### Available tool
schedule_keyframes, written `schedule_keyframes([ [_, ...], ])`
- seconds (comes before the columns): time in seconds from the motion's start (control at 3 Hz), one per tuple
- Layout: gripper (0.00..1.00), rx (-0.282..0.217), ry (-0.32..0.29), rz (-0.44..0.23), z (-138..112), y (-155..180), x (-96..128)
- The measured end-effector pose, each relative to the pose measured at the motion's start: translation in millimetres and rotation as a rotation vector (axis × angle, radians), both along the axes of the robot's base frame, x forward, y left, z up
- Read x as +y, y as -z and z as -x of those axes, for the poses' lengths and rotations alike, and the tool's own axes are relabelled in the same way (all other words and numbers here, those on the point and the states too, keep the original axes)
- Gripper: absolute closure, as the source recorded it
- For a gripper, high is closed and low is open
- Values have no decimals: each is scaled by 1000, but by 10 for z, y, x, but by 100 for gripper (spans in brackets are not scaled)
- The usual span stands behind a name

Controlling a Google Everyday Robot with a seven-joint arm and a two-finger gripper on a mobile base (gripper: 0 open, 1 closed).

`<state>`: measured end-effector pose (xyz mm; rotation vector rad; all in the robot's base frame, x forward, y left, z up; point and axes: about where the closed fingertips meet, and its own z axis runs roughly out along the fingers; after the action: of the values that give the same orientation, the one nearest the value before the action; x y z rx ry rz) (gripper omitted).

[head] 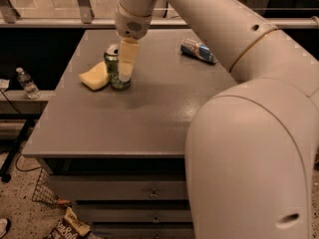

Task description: Move green can near sponge

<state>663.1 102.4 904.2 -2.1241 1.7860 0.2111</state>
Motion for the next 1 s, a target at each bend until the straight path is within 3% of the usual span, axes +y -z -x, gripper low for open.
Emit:
schedule_keyframes([
  [0.33, 0, -25, 44, -47, 79, -102, -262],
  [0.67, 0, -48, 121, -140, 286, -201, -596],
  [1.0, 0, -44, 223, -255, 504, -36, -970],
])
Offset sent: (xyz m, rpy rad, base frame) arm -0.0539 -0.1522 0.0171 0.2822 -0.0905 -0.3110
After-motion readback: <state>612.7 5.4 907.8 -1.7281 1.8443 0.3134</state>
